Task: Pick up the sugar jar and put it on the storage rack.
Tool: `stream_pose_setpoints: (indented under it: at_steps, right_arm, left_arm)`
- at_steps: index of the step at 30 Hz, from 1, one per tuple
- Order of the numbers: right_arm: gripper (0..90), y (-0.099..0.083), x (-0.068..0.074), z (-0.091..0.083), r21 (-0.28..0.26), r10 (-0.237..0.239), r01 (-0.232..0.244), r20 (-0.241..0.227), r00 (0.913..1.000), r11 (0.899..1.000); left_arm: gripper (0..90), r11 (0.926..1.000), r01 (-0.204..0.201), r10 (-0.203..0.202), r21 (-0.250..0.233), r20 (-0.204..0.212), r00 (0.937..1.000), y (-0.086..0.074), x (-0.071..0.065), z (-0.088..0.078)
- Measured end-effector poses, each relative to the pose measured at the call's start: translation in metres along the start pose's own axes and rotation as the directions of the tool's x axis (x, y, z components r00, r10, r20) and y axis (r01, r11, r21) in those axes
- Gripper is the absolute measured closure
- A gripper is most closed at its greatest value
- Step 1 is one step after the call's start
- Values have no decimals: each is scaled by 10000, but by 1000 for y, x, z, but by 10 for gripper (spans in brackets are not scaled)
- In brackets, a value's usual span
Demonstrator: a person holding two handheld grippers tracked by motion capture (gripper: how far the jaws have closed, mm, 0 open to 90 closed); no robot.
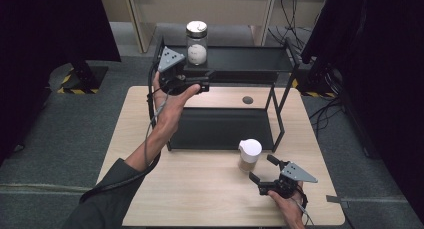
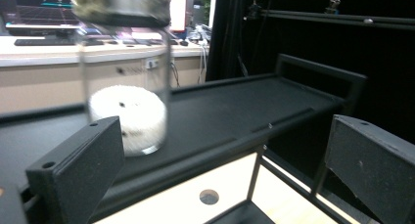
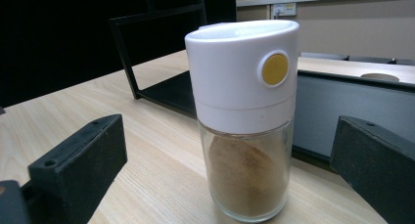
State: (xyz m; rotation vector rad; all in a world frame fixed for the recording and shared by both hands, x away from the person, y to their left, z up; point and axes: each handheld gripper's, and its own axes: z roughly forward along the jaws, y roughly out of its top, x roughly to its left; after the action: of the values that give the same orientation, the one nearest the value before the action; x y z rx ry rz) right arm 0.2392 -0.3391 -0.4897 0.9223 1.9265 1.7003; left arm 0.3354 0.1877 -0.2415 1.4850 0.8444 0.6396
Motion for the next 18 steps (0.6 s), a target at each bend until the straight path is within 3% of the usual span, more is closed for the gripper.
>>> stream_pose_setpoints:
  at_steps: [10,18]
  right_arm:
    - [6,0,1,0,-8,-11,11,-2,10000,10000]
    - [5,0,1,-1,-10,3,-3,9,10000,10000]
  left_arm:
    - [8,9995,-237,251,-186,783,9966,-22,-11,-15]
    - [8,9993,18,31,-377,1295,9916,-43,-11,-26]
